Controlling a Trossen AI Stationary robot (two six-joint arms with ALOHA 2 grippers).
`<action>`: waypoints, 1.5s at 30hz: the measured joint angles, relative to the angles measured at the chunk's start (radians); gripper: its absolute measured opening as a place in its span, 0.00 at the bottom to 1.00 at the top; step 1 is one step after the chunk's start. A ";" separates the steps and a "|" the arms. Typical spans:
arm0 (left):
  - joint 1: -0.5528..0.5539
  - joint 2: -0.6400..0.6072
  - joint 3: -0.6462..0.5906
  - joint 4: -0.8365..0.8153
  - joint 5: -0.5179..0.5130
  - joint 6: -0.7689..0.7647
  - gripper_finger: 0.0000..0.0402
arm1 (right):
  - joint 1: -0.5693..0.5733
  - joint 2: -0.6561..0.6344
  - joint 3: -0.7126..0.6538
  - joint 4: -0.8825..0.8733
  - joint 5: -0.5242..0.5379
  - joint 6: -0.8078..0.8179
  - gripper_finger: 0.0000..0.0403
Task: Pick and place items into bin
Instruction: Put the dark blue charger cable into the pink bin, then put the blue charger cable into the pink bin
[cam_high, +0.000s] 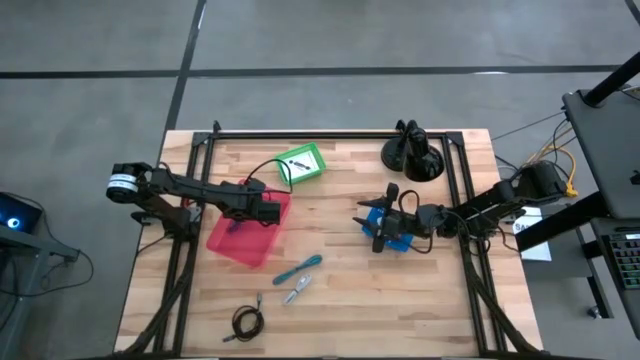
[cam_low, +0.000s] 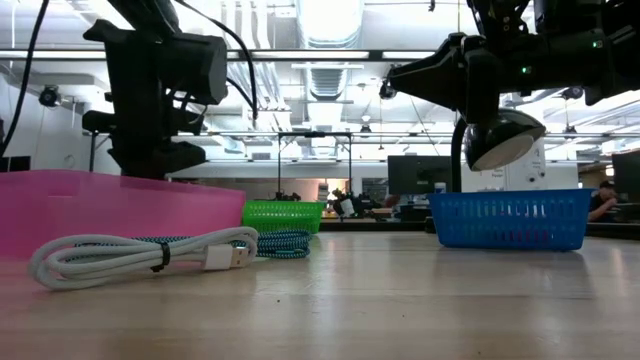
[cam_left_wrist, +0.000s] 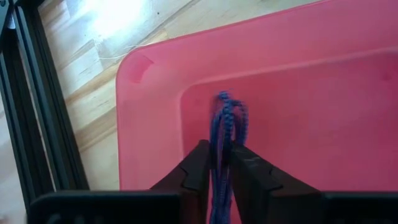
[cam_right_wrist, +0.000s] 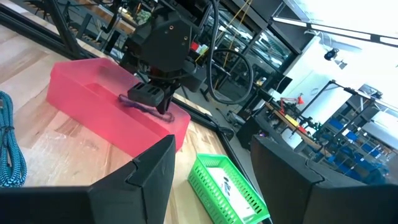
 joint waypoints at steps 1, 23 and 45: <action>0.000 0.000 0.000 0.000 0.000 0.000 0.12 | 0.000 0.000 0.000 0.000 0.000 0.000 0.49; -0.031 -0.019 0.176 0.068 0.050 0.115 0.20 | 0.000 0.000 0.000 0.000 0.000 -0.001 0.49; -0.246 -0.004 0.168 0.885 0.368 0.819 0.20 | 0.000 0.000 0.000 0.000 0.000 -0.001 0.49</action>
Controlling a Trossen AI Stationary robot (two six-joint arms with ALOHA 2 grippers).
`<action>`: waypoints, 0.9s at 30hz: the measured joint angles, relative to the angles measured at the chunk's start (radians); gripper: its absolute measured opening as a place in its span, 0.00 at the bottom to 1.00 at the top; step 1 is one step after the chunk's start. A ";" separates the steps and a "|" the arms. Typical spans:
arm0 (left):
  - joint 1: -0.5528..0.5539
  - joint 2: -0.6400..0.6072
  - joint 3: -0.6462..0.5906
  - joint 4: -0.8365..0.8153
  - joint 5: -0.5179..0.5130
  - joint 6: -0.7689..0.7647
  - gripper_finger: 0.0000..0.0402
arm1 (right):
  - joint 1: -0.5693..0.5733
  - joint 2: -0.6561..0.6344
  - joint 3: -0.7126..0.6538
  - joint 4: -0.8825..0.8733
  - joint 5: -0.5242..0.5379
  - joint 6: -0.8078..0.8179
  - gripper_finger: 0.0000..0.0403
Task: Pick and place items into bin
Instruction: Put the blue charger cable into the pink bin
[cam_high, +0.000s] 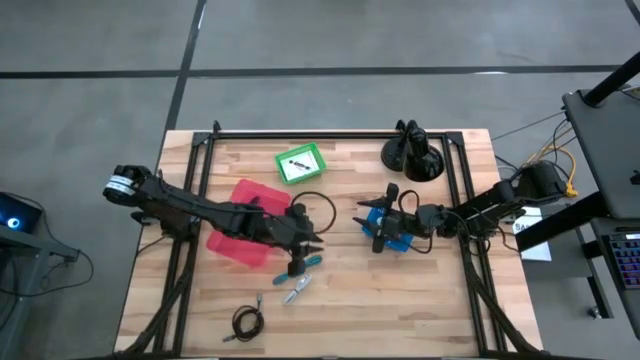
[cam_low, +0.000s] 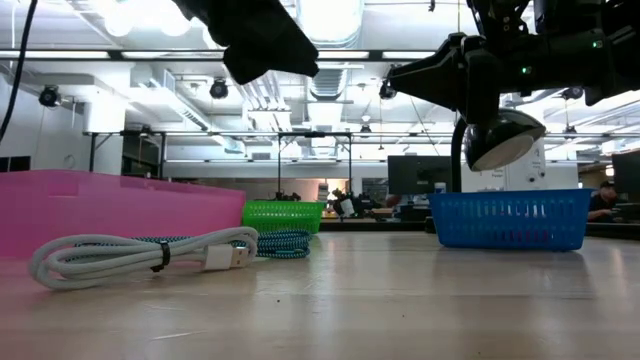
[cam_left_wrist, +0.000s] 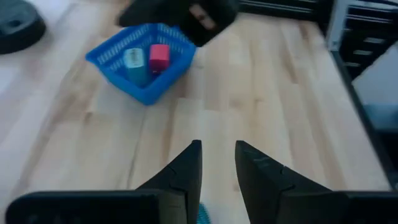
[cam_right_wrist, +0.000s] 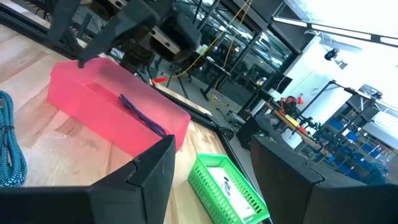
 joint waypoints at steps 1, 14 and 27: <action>-0.005 0.002 -0.002 0.005 0.003 0.001 0.20 | 0.000 0.000 0.000 0.000 0.000 0.000 0.49; -0.016 0.045 -0.010 0.010 0.009 -0.002 0.20 | 0.000 0.000 0.000 0.000 0.000 0.001 0.49; -0.018 0.112 -0.010 0.049 0.082 -0.011 0.36 | 0.000 0.000 0.000 0.000 0.000 0.001 0.49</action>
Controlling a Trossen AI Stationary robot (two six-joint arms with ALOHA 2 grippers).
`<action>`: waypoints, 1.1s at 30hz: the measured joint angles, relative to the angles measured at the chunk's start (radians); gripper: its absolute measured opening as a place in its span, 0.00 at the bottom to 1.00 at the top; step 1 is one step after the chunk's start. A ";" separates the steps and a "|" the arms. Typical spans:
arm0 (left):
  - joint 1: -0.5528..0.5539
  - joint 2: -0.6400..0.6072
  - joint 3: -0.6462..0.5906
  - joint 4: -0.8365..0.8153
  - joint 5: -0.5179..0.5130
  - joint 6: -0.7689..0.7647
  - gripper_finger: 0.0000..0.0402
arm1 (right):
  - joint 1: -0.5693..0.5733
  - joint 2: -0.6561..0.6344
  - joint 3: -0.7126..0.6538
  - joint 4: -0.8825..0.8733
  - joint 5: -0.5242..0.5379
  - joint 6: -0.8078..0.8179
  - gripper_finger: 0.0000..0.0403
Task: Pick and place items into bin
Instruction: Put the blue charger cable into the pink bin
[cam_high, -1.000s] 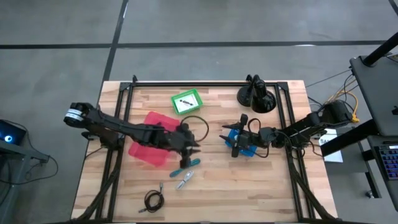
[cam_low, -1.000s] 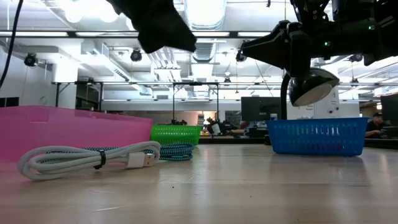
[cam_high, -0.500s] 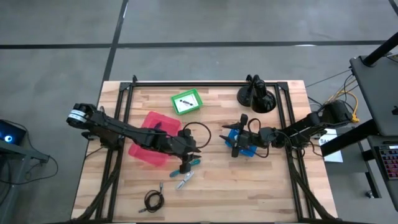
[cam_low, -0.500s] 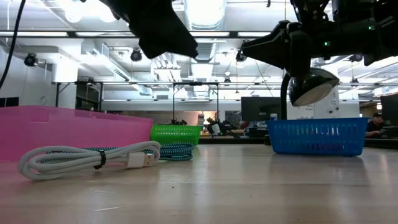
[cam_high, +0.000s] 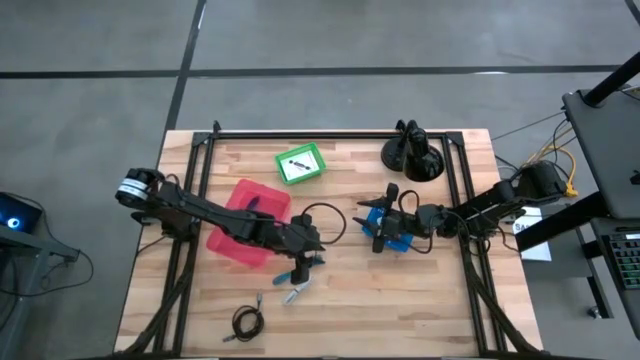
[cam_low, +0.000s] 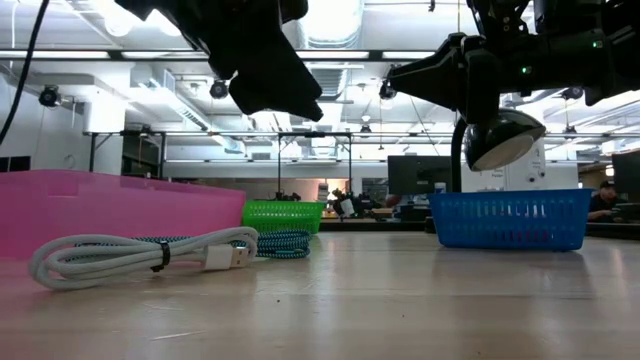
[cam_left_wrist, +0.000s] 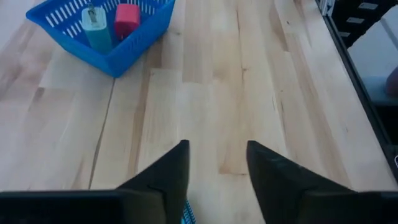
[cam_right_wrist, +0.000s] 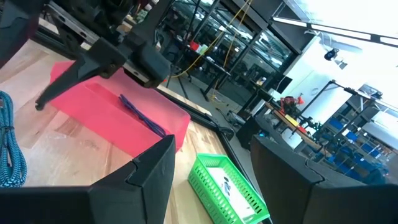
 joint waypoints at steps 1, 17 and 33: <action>0.000 0.001 0.000 -0.003 0.000 0.000 0.39 | 0.000 0.000 0.000 0.000 0.000 0.000 0.49; -0.012 0.001 0.003 -0.011 0.000 -0.383 0.48 | 0.000 0.000 0.000 0.000 0.000 0.002 0.49; -0.041 0.005 0.006 -0.012 -0.080 -0.447 0.48 | 0.000 0.000 0.000 0.000 0.000 0.001 0.49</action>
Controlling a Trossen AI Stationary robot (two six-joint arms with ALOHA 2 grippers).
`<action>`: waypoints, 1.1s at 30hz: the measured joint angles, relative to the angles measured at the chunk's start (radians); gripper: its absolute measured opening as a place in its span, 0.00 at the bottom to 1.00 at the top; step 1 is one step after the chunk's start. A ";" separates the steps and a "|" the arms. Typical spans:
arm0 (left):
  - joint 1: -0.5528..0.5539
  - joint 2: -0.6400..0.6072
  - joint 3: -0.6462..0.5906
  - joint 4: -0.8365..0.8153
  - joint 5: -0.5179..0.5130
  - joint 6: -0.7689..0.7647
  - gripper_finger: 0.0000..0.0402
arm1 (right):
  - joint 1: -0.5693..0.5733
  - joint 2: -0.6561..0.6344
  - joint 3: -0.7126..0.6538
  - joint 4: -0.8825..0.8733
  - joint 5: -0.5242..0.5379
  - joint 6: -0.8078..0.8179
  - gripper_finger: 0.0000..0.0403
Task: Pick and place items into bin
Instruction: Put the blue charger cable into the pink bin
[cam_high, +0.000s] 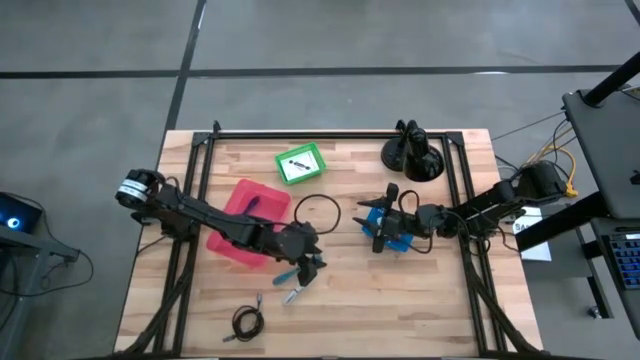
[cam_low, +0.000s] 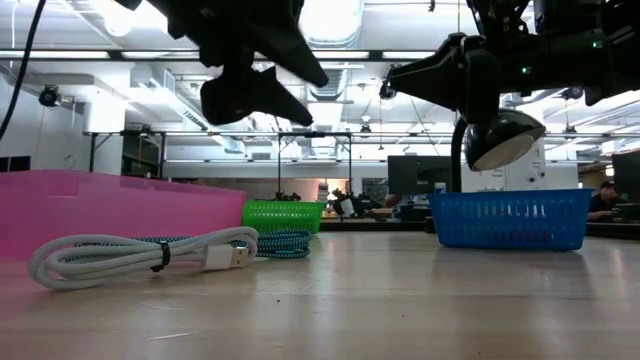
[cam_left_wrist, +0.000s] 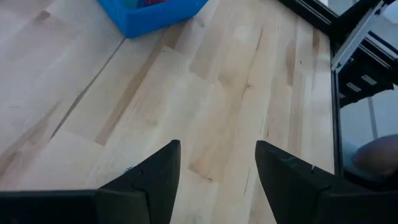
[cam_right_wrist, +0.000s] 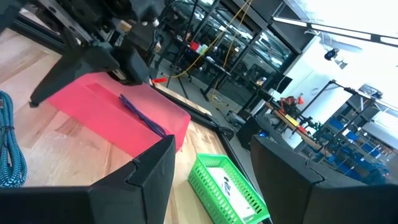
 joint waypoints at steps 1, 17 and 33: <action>-0.001 0.000 0.007 -0.001 0.000 0.002 0.48 | 0.000 0.000 0.000 0.000 0.000 0.000 0.49; -0.055 -0.001 0.025 0.000 -0.011 0.107 0.48 | 0.000 0.000 0.000 0.000 0.000 -0.001 0.49; -0.040 0.171 0.065 -0.132 0.040 0.108 0.48 | -0.001 0.000 0.000 -0.003 0.000 -0.001 0.49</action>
